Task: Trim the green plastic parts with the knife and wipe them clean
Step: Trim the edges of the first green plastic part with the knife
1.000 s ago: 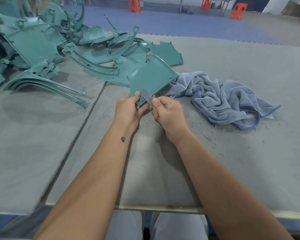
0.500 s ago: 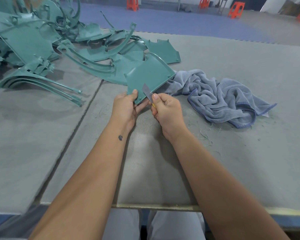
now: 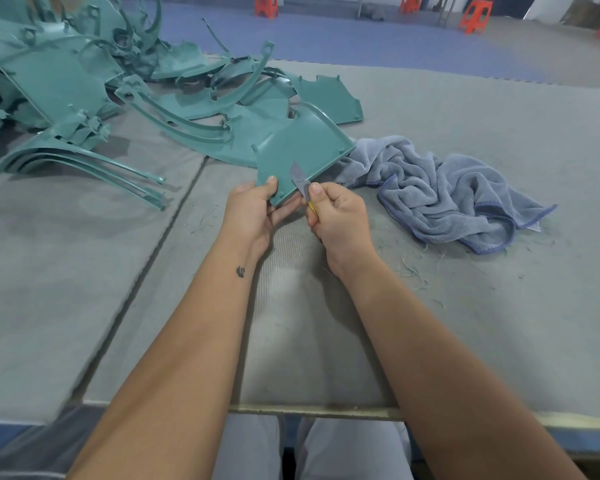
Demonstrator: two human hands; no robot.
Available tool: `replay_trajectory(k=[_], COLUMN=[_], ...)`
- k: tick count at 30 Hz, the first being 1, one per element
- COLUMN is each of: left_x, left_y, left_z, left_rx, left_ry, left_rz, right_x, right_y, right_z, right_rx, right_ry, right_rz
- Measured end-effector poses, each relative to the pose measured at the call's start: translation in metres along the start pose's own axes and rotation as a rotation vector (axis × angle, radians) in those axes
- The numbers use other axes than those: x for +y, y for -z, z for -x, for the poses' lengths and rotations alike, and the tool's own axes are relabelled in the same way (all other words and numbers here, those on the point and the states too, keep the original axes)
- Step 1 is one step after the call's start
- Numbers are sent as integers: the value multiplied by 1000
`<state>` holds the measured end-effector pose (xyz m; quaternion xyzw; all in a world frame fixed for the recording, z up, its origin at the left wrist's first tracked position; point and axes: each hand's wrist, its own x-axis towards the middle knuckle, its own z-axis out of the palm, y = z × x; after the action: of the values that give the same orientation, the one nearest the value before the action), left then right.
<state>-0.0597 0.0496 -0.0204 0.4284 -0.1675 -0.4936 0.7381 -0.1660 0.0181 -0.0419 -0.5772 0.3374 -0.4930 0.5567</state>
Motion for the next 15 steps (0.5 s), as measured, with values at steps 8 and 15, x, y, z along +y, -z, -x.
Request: replay_trajectory(k=[8, 15], left_x=[11, 10], left_y=[16, 15], left_z=[0, -1], left_rx=[15, -23], left_ry=[0, 2], left_rz=[-44, -104], right_x=[-7, -11], right_y=[10, 12], right_z=[-9, -6], right_rx=[158, 269], right_ry=[-132, -129], right_rz=[-310, -343])
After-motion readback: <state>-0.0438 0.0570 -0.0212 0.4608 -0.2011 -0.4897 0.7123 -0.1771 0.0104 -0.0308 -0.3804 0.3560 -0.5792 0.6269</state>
